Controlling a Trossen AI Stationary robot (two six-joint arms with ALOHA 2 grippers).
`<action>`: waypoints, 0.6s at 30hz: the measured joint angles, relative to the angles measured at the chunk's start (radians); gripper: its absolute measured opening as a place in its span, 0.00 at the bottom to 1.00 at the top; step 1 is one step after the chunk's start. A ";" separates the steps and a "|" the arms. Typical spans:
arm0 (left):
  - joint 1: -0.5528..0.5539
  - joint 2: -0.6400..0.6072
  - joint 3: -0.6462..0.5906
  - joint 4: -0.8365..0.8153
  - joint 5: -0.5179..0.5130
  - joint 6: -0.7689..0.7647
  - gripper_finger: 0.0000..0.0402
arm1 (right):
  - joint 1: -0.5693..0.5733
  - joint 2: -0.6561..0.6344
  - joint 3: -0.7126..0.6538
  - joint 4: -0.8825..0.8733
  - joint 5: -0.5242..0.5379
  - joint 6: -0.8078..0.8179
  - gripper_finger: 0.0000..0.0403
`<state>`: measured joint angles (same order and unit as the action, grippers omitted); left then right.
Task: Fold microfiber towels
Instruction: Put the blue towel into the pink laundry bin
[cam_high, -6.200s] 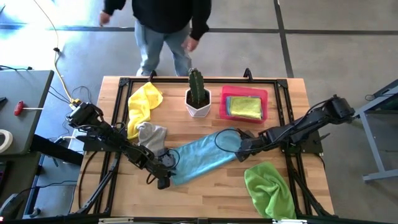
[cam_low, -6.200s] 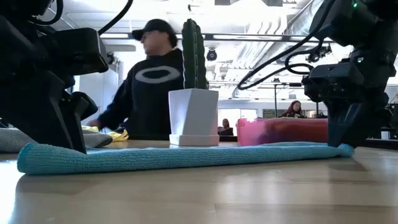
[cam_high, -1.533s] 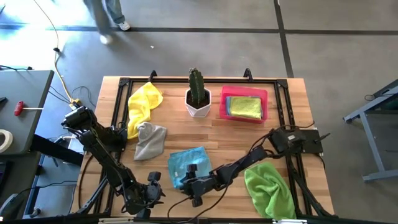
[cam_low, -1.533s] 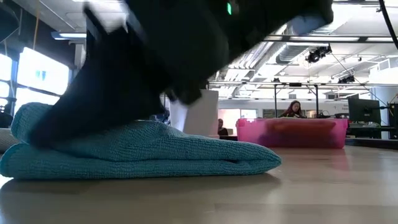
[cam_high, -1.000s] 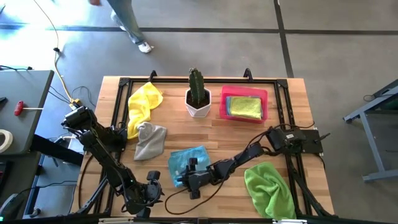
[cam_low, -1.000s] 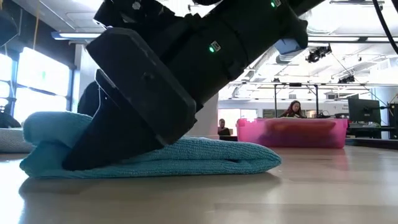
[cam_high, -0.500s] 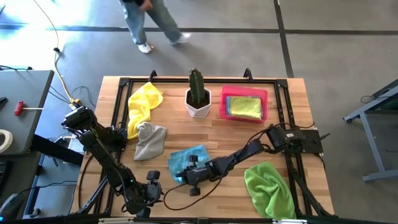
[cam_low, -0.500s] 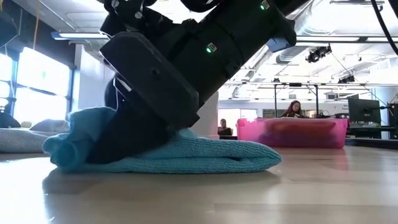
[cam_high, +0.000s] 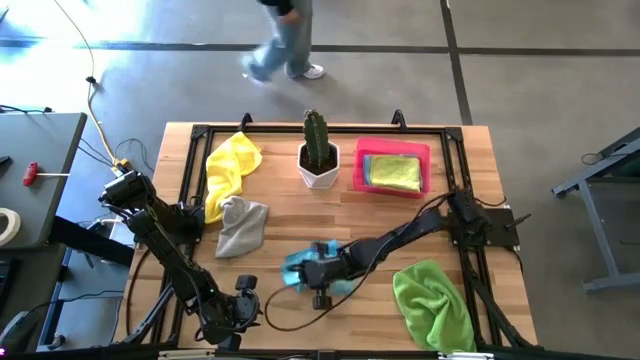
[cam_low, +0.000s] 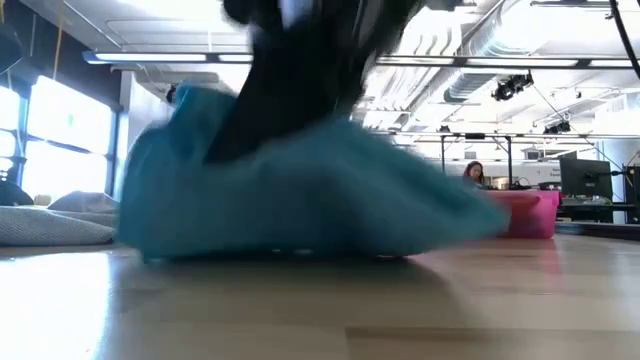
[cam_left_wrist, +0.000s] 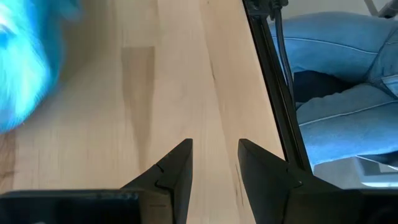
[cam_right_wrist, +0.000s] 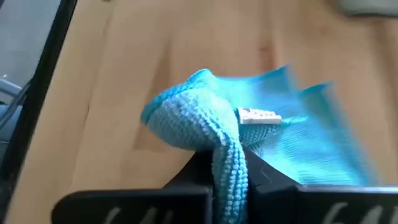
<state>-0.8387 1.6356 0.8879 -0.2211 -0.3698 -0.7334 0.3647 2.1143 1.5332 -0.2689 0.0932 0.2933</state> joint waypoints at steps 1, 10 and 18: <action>0.000 0.000 0.000 0.000 0.000 0.000 0.30 | -0.006 -0.026 0.001 -0.039 0.003 0.012 0.01; 0.004 0.000 0.000 -0.003 0.000 0.003 0.30 | -0.055 -0.293 0.001 -0.522 0.181 0.102 0.01; 0.047 -0.013 0.000 -0.048 0.000 0.004 0.30 | -0.165 -0.486 0.002 -0.927 0.378 0.129 0.00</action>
<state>-0.7916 1.6230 0.8875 -0.2686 -0.3695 -0.7296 0.1999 1.6282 1.5349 -1.1960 0.4711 0.4225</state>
